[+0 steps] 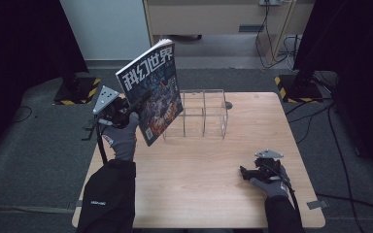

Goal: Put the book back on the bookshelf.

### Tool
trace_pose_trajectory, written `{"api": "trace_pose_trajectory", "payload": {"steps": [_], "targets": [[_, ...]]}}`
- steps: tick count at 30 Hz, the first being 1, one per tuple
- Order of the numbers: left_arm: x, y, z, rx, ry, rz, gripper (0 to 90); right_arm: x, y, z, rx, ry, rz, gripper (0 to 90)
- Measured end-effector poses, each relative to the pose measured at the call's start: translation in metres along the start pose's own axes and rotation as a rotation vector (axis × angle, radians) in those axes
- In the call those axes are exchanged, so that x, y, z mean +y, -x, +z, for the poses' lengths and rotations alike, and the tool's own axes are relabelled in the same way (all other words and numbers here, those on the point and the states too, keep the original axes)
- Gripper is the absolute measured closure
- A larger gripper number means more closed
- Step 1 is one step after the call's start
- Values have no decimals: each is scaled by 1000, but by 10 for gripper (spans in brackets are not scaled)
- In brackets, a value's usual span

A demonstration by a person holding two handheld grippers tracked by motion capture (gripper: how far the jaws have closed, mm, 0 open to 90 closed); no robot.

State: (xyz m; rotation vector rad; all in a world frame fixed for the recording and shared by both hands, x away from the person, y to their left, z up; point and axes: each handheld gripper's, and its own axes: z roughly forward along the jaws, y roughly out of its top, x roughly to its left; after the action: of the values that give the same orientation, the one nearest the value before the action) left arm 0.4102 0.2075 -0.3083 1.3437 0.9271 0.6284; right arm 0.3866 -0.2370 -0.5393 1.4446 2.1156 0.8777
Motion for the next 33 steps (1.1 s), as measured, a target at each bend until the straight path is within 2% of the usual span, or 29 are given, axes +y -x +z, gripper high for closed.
{"api": "trace_pose_trajectory", "payload": {"steps": [7, 16, 22, 27, 33], "targets": [[-1, -7, 13, 24, 5, -15, 825, 0, 0, 0, 2, -1, 1, 23], [-4, -18, 21, 57, 24, -44, 825, 0, 0, 0, 2, -1, -2, 23], [-9, -21, 32, 70, 18, -44, 825, 0, 0, 0, 2, 0, -3, 23], [-14, -24, 42, 70, 13, -64, 825, 0, 0, 0, 1, 0, -3, 23], [-19, -27, 51, 88, 8, -60, 825, 0, 1, 0, 1, -3, 3, 15]]}}
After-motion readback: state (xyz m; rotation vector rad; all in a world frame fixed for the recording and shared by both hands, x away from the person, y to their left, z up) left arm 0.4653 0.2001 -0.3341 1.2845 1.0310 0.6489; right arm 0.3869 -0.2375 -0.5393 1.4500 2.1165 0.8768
